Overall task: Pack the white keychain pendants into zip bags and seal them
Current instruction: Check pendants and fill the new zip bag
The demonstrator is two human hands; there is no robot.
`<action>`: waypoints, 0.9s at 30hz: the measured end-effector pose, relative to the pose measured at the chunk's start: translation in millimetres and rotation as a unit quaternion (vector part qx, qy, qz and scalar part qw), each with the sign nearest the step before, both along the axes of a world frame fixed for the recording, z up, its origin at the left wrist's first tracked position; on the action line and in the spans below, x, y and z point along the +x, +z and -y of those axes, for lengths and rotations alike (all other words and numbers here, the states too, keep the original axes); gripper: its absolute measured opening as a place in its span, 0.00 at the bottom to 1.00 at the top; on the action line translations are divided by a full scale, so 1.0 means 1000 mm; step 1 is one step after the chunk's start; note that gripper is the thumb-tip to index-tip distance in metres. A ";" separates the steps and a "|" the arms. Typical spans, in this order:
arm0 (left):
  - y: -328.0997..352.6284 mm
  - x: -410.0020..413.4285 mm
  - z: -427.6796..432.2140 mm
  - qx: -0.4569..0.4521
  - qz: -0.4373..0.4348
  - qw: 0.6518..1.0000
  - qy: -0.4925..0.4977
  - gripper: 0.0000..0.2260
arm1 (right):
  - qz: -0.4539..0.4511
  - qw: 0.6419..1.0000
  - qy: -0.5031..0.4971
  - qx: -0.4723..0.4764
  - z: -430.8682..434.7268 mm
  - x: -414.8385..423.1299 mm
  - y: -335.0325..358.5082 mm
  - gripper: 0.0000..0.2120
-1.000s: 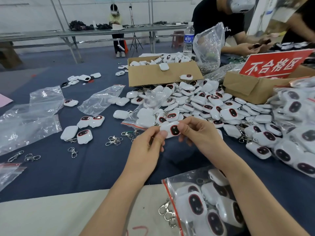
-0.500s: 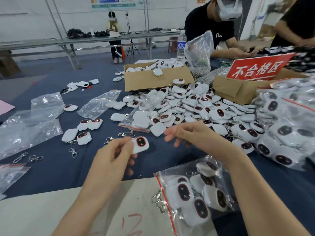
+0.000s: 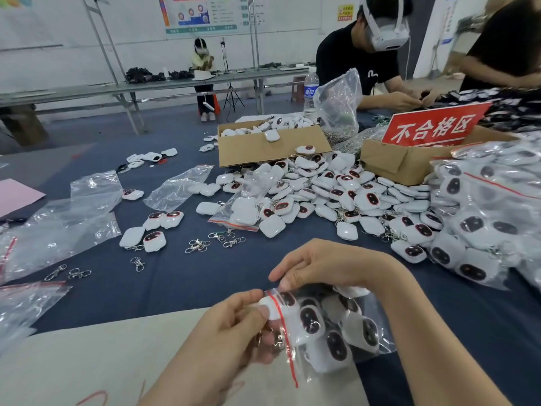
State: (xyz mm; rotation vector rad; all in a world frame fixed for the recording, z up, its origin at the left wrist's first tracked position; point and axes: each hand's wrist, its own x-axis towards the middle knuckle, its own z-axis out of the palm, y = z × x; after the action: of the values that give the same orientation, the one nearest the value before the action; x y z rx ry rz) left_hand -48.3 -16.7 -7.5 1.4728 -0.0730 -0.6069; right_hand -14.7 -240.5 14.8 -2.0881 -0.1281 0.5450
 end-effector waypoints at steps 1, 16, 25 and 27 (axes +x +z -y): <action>-0.005 0.002 0.005 -0.008 -0.005 1.000 0.023 0.10 | -0.002 1.000 -0.001 0.014 0.000 -0.001 -0.001 0.09; -0.016 0.014 0.024 0.314 0.403 0.859 -0.009 0.12 | 0.018 0.998 0.007 0.063 0.003 0.003 -0.004 0.12; -0.026 0.055 0.011 0.174 0.363 0.912 0.081 0.10 | 0.156 0.948 -0.243 0.134 0.018 0.031 -0.027 0.07; -0.029 0.068 0.017 0.203 0.381 0.899 0.072 0.10 | 0.144 0.931 -0.289 0.169 0.022 0.036 -0.033 0.07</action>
State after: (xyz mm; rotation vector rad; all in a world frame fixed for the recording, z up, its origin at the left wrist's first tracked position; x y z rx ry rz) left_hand 20.0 -33.7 -36.8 2.0358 -0.4665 0.1220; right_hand 21.5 -262.8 -17.8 -1.7373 0.2110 -0.1392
